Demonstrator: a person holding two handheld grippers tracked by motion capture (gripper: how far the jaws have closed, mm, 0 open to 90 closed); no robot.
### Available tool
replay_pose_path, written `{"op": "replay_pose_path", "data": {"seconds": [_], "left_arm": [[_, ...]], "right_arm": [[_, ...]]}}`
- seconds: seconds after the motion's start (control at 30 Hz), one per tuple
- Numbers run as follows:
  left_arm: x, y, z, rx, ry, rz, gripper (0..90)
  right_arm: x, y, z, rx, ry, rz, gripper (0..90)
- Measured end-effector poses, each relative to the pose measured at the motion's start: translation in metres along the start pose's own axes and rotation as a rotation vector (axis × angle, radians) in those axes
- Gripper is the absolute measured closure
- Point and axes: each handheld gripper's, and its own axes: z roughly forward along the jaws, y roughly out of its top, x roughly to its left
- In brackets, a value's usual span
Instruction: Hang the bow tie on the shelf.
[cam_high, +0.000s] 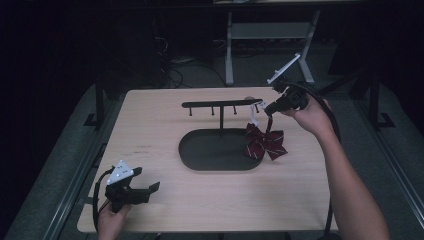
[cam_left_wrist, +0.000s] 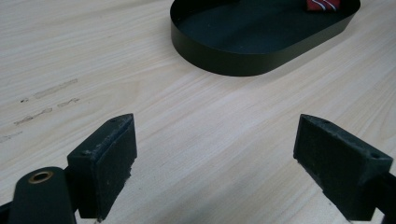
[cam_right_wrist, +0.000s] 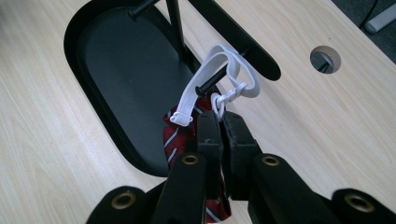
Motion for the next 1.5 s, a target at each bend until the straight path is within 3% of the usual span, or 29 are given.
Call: {"op": "replay_pose_path", "data": {"seconds": [1.5], "left_arm": [[0.000, 0.000, 0.000, -0.006, -0.001, -0.006, 13.1]], "right_arm": [[-0.015, -0.008, 0.026, 0.014, 0.024, 0.063, 86.1]]}}
